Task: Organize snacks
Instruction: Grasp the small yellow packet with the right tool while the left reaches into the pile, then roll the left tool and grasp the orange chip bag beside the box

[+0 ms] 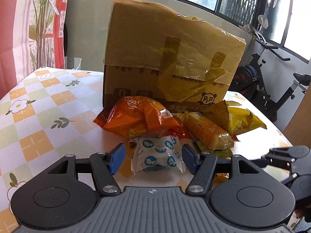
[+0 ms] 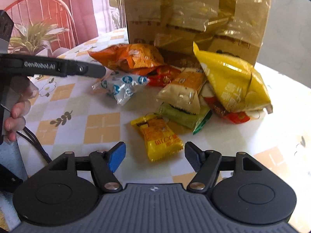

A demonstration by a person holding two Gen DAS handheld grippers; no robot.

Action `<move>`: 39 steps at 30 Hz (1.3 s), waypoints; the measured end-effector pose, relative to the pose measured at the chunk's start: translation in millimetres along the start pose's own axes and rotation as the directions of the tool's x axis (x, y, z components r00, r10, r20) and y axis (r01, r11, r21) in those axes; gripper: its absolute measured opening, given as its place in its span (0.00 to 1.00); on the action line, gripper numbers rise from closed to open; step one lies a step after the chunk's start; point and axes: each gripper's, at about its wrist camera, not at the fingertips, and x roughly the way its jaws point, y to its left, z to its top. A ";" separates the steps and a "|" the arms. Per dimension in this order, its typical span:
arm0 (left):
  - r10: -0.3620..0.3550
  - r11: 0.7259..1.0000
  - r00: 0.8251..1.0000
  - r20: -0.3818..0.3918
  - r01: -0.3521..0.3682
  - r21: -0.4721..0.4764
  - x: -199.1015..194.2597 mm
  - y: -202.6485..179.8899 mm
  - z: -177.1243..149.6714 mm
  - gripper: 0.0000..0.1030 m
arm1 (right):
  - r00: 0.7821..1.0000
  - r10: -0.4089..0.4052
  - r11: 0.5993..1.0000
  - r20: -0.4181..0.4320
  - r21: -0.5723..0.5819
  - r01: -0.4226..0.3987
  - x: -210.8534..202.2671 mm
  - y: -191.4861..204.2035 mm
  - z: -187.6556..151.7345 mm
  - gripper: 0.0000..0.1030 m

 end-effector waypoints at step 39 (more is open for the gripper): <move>0.112 0.979 0.993 -0.022 -0.115 -0.170 36.0 50.2 77.5 0.79 | 0.984 -0.074 0.979 0.160 0.201 0.041 -1.7 -14.9 -28.8 0.34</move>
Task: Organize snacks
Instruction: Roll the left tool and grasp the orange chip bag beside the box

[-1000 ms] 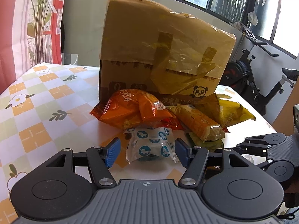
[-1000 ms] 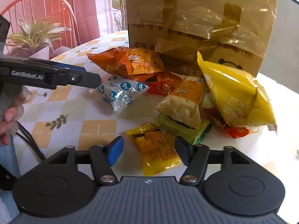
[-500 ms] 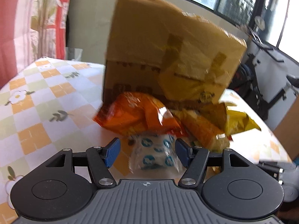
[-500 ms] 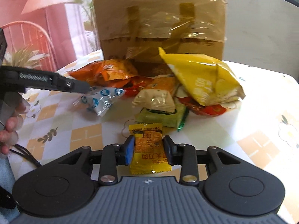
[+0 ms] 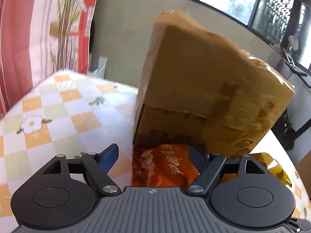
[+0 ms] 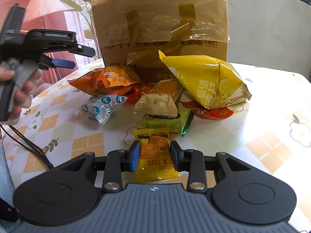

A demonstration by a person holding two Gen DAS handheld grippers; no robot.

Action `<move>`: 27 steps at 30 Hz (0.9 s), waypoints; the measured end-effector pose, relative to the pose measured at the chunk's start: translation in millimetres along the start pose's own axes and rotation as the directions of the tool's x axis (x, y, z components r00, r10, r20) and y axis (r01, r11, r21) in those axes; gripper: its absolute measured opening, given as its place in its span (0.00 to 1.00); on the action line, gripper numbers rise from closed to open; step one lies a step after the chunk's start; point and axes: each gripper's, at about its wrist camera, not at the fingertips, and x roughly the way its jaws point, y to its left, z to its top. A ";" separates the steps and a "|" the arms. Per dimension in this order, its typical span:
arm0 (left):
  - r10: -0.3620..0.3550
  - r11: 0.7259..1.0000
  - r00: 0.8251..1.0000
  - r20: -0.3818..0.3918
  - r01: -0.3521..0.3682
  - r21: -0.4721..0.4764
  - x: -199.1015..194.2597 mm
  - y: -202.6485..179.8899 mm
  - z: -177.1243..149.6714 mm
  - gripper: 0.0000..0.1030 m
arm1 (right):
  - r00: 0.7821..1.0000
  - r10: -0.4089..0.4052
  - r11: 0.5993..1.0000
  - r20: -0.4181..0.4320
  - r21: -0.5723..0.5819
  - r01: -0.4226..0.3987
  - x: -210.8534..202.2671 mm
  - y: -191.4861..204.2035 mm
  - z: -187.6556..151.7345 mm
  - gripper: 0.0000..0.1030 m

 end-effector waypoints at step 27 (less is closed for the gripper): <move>-0.115 0.847 0.993 -0.021 0.087 -0.524 20.1 12.2 -43.5 0.81 | 1.000 0.008 1.000 -0.001 -0.003 -0.008 0.4 -1.2 -0.6 0.35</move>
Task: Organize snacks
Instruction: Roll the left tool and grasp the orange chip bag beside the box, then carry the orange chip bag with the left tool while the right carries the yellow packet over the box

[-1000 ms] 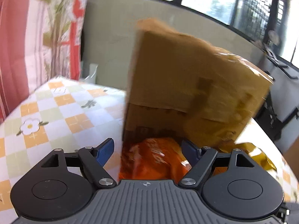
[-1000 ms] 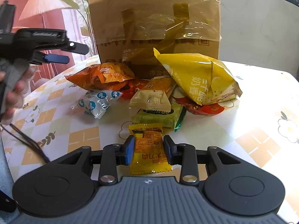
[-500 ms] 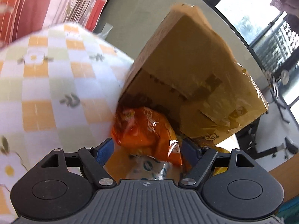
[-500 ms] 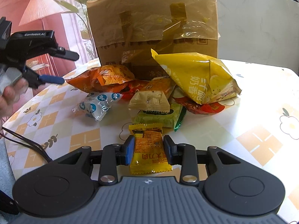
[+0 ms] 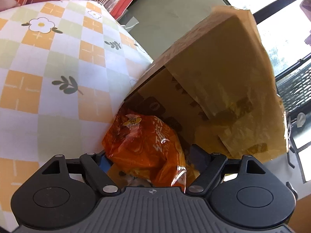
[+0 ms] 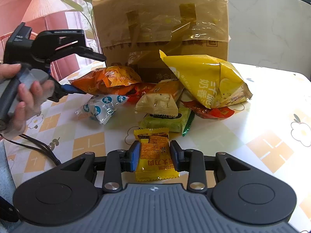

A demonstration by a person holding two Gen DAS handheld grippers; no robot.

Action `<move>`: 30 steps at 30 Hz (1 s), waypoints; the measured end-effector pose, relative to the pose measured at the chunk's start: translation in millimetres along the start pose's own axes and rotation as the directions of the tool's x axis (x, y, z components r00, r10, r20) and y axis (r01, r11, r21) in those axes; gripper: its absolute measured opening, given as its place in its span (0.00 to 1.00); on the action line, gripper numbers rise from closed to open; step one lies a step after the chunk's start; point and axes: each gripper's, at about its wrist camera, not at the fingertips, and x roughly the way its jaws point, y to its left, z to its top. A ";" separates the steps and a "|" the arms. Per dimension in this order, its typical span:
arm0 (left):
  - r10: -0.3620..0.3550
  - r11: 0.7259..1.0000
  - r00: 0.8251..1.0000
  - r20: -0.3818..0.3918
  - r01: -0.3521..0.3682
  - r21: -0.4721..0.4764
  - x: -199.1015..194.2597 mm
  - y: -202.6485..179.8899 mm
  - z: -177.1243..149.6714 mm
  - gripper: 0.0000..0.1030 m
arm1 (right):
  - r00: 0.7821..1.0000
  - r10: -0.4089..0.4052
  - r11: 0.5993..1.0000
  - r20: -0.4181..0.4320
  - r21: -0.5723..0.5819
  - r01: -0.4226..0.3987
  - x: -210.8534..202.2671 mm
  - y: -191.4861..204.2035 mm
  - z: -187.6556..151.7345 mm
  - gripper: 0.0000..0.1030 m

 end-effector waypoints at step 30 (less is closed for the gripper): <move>-0.002 0.920 0.995 0.096 -0.036 0.391 -53.0 -17.1 9.5 0.57 | 0.998 -0.052 0.997 -0.044 -0.053 0.050 -4.7 13.2 10.6 0.34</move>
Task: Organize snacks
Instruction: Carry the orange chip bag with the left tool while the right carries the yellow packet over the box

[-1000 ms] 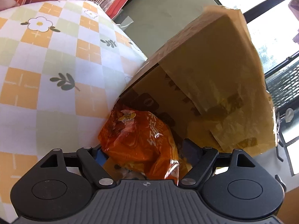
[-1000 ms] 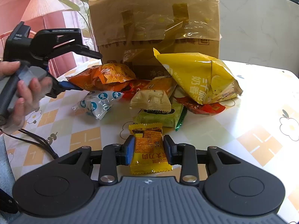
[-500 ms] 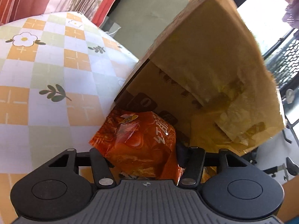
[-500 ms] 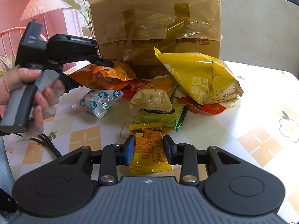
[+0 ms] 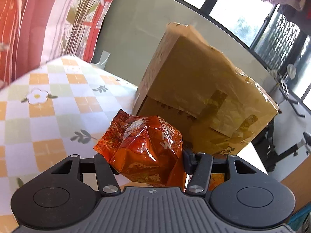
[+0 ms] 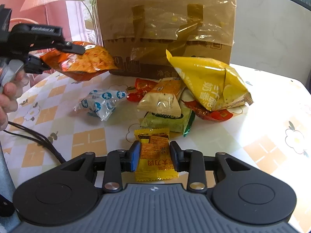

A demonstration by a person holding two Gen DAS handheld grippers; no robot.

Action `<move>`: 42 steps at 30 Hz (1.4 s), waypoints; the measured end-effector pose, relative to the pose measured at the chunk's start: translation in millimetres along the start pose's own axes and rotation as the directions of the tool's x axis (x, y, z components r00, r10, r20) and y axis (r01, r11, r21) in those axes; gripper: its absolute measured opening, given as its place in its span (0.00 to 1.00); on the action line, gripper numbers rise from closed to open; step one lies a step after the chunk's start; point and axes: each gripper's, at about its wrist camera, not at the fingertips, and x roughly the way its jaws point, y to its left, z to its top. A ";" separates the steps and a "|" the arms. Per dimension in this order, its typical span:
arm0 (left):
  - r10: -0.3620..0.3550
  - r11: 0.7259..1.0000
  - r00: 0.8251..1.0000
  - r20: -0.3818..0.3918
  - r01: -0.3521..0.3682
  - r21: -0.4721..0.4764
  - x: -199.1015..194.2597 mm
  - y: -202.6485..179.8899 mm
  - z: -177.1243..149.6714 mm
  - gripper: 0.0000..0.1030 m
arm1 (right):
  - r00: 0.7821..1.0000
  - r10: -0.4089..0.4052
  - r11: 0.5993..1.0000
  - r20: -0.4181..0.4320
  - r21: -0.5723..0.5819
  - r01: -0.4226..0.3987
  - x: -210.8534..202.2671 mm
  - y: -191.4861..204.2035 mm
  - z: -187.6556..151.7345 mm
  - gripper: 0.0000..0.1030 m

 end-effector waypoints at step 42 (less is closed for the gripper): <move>-0.184 0.959 0.953 0.241 0.120 0.257 -52.6 -90.7 79.9 0.57 | 0.941 -0.008 0.990 0.337 -0.131 0.055 -70.5 -21.5 156.1 0.34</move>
